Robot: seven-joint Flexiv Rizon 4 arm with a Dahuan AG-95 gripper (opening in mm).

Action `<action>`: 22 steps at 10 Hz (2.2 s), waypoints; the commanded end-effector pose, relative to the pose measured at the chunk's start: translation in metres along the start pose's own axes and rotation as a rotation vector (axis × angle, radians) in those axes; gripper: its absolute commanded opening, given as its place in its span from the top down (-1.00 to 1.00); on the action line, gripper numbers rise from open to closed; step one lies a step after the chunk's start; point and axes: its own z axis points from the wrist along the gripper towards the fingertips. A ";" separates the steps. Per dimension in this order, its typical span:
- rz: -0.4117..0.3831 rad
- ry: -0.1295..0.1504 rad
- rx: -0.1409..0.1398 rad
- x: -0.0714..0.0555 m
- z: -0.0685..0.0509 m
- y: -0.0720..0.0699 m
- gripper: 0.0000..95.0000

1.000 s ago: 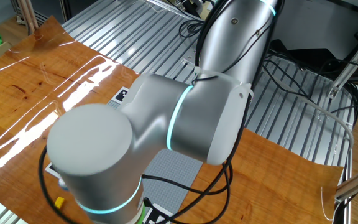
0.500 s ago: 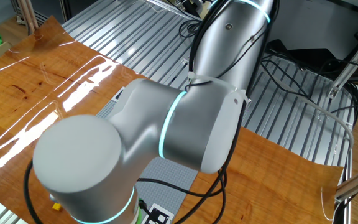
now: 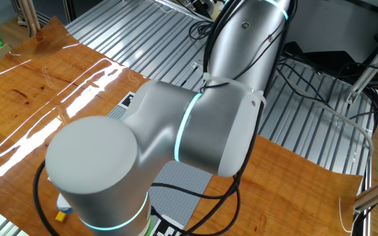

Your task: Stack small Lego blocks one on top of the other

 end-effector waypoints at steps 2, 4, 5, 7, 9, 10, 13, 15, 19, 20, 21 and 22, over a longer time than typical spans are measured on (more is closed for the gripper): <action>0.013 0.004 -0.009 -0.001 0.000 0.002 0.20; 0.073 -0.002 -0.016 -0.001 0.000 0.002 0.20; 0.118 -0.016 -0.015 -0.001 0.000 0.002 -0.20; 0.160 -0.012 -0.021 -0.001 0.001 0.002 -0.20; 0.189 -0.011 -0.026 -0.001 0.002 0.002 -0.20; 0.202 -0.009 -0.030 -0.001 0.003 0.002 -0.20; 0.242 -0.003 -0.059 0.000 0.005 0.003 -0.20; 0.249 0.002 -0.066 0.001 0.006 0.003 -0.20; 0.244 0.003 -0.072 0.003 0.004 0.003 -0.20; 0.242 0.000 -0.072 0.003 0.005 0.004 -0.20; 0.238 0.000 -0.072 0.003 0.005 0.004 -0.20; 0.229 0.001 -0.072 0.003 0.005 0.004 -0.20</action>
